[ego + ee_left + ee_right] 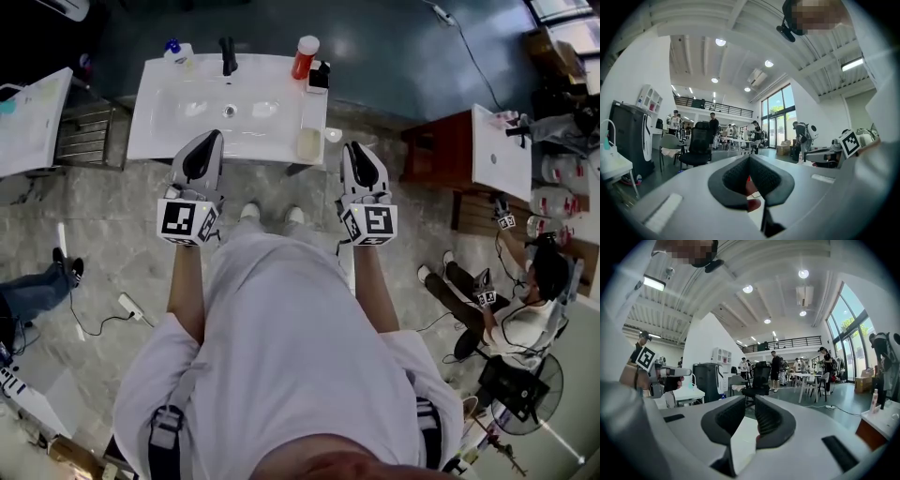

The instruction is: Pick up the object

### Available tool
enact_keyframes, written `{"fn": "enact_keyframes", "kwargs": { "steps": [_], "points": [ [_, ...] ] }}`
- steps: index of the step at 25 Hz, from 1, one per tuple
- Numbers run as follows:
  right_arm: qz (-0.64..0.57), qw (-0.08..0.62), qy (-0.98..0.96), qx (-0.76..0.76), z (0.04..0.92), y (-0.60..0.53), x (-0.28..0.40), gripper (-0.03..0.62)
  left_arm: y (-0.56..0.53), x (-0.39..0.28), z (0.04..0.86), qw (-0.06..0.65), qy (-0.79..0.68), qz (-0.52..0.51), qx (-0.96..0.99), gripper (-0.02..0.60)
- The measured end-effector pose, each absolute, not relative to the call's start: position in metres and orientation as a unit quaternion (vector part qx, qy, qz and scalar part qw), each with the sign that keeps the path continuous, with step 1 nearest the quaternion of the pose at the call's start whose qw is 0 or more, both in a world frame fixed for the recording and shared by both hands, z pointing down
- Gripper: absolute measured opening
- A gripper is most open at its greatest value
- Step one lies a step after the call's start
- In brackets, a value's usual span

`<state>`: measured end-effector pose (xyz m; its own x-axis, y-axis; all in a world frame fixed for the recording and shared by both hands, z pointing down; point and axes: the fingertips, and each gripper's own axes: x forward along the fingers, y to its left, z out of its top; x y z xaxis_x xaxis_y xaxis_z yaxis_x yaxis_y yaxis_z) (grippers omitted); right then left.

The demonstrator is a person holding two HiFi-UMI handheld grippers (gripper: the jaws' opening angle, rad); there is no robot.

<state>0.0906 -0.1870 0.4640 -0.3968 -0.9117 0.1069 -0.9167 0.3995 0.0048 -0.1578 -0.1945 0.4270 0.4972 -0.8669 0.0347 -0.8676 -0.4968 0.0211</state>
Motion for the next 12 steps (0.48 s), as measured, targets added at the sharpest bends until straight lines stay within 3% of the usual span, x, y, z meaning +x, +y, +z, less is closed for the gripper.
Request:
{"fn": "enact_keyframes", "kwargs": {
  "steps": [5, 9, 12],
  "points": [
    [0.049, 0.05, -0.84, 0.538, 0.479, -0.197, 0.103, 0.164, -0.194, -0.148, 0.423, 0.015, -0.513, 0.018, 0.858, -0.002],
    [0.064, 0.064, -0.842, 0.532, 0.498, -0.206, 0.105, 0.3, -0.191, -0.149, 0.427, 0.016, -0.528, 0.03, 0.849, -0.002],
    [0.076, 0.082, -0.842, 0.527, 0.517, -0.214, 0.103, 0.366, -0.188, -0.156, 0.432, 0.021, -0.54, 0.037, 0.841, -0.002]
  ]
}}
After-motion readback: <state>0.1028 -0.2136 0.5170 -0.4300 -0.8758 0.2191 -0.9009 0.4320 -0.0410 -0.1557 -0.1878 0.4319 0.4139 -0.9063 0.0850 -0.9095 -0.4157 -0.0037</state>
